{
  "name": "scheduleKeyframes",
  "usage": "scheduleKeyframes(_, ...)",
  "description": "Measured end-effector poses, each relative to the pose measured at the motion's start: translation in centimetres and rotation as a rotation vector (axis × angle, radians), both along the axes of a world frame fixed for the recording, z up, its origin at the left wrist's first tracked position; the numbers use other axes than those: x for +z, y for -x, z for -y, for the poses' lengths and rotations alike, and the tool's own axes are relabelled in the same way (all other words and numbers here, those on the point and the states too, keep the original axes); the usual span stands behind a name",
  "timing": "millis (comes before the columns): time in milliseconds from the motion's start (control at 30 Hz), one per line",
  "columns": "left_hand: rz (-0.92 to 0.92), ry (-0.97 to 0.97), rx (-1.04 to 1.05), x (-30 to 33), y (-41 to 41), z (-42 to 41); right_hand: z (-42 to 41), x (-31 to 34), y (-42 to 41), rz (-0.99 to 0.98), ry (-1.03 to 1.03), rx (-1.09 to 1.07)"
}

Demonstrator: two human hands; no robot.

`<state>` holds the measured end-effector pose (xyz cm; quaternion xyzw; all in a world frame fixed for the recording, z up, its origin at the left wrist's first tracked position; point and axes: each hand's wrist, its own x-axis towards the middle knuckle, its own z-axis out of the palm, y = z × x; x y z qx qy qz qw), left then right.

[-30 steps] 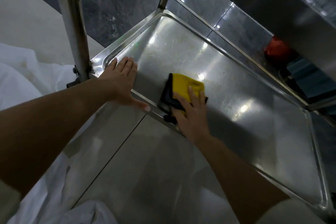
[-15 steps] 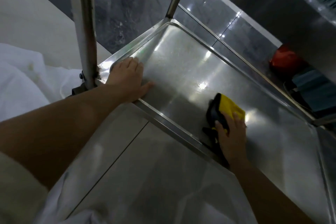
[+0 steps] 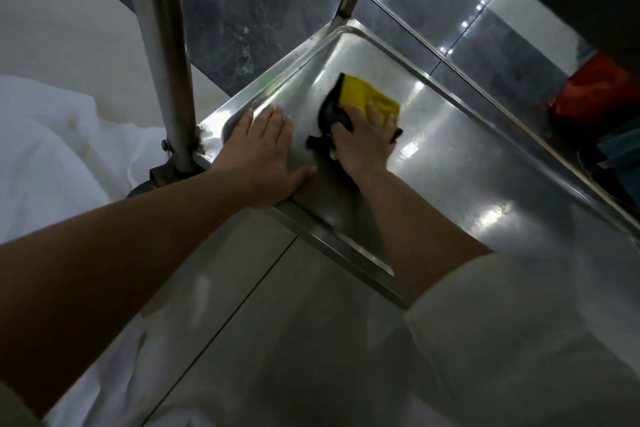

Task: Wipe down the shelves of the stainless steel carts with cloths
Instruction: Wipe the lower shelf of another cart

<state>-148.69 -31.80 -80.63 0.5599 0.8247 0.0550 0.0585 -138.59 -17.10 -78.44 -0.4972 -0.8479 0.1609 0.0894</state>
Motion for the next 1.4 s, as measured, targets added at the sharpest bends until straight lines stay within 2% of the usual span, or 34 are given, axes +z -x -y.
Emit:
scheduleKeyframes(133, 0.018, 0.009, 0.004, 0.1, 0.2, -0.1, -0.5, -0.6, 3.4, 0.000, -0.019, 0.247)
scheduleKeyframes(233, 0.014, 0.005, 0.007, 0.3, 0.1, -0.1, -2.6, -0.7, 0.9, 0.005, -0.034, 0.275)
scheduleKeyframes(433, 0.004, 0.024, -0.027, 0.1, 0.3, -0.3, -7.6, -0.7, -11.6, 0.004, -0.056, -0.092)
scheduleKeyframes(600, -0.049, 0.110, -0.025, 0.7, -0.1, -0.9, -7.3, 0.2, -22.6, 0.027, -0.056, -0.431)
scheduleKeyframes(700, -0.061, 0.209, -0.027, 2.0, -0.9, -1.7, -5.1, 0.5, -25.5, 0.002, -0.026, -0.589)
scheduleKeyframes(800, 0.008, 0.272, -0.017, 3.3, -2.5, -2.9, -3.5, 0.7, -25.5, 0.054, -0.010, -0.617)
scheduleKeyframes(900, 0.055, 0.347, 0.008, 4.0, -4.5, -4.1, -2.4, 0.4, -26.1, 0.284, -0.120, -0.339)
scheduleKeyframes(933, 0.056, 0.363, 0.031, 4.1, -5.0, -4.4, -2.1, 0.4, -26.6, 0.296, -0.115, -0.241)
scheduleKeyframes(1033, 0.030, 0.352, 0.029, 4.5, -6.3, -5.0, -1.1, 1.4, -28.7, 0.143, -0.016, -0.005)
scheduleKeyframes(1133, 0.038, 0.319, -0.099, 5.4, -9.9, -5.9, -0.2, 2.1, -32.8, 0.122, 0.020, 0.321)
scheduleKeyframes(1200, 0.034, 0.326, -0.181, 5.0, -13.9, -7.1, 0.2, 2.2, -37.1, 0.142, 0.043, 0.412)
scheduleKeyframes(1267, 0.025, 0.358, -0.224, 4.3, -18.5, -8.3, 0.9, 2.1, -41.7, 0.104, 0.042, 0.312)
scheduleKeyframes(1400, -0.022, 0.348, -0.200, 2.5, -23.1, -9.0, 1.6, 1.6, -51.0, 0.015, -0.028, -0.233)
